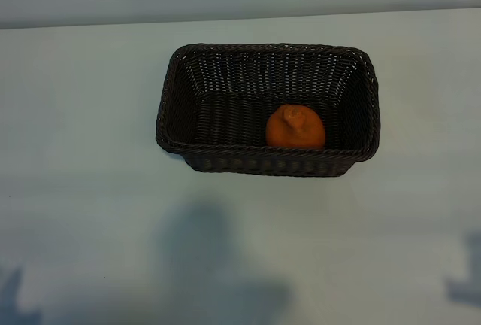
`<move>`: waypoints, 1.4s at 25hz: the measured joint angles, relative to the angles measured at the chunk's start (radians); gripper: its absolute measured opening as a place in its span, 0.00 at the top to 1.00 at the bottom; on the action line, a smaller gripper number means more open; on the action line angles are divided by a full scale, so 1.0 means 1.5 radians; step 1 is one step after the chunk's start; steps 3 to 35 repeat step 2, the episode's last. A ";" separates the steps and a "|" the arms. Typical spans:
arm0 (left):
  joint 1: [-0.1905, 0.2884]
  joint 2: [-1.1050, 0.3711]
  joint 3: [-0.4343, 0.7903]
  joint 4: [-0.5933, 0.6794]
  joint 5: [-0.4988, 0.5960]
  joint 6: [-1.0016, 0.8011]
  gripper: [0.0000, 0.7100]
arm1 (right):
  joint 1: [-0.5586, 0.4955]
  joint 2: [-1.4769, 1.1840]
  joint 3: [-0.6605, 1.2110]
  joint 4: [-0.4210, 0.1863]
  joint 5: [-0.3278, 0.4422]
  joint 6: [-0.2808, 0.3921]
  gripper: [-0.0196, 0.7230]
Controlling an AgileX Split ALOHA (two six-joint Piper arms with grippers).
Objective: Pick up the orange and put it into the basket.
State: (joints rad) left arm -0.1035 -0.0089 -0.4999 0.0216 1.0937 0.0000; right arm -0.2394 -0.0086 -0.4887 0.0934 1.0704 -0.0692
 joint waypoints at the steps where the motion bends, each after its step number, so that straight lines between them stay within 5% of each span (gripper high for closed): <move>1: 0.000 0.000 0.000 0.000 0.000 0.000 0.18 | 0.000 0.000 0.000 0.000 0.000 0.000 0.20; 35: 0.000 0.000 0.000 0.000 0.000 0.000 0.18 | 0.000 0.000 0.000 0.000 0.000 0.000 0.20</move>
